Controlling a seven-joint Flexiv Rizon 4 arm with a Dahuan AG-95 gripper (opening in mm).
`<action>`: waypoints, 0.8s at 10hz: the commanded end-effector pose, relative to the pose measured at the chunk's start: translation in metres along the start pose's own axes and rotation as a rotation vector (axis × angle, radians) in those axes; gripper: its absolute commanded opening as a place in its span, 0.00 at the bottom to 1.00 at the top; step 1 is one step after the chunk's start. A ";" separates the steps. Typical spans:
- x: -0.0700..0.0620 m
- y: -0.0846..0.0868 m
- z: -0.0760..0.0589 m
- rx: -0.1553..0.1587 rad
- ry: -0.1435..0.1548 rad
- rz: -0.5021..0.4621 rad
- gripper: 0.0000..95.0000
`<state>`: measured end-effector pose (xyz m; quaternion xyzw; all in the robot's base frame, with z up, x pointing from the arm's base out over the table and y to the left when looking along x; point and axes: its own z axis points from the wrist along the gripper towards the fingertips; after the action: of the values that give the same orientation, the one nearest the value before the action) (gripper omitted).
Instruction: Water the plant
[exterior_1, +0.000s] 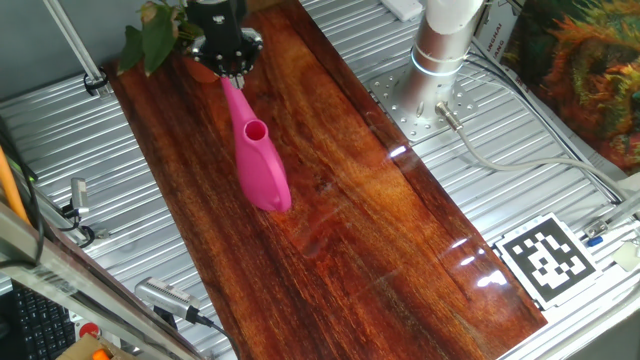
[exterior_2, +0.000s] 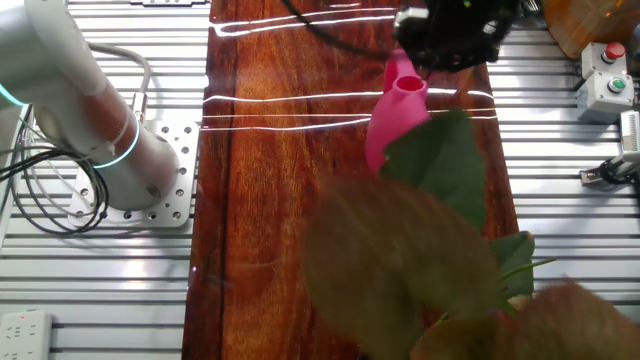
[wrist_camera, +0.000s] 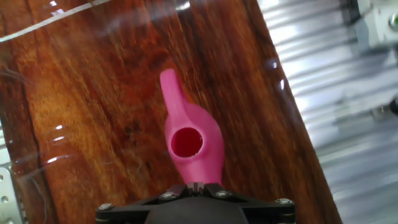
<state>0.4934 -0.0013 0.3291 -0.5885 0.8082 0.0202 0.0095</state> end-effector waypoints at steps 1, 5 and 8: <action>-0.002 -0.009 0.003 -0.031 0.102 0.060 0.00; -0.002 -0.009 0.006 -0.033 0.089 0.035 0.40; -0.005 -0.009 0.008 -0.025 0.069 0.038 0.40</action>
<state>0.4995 -0.0005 0.3184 -0.5759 0.8171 0.0052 -0.0262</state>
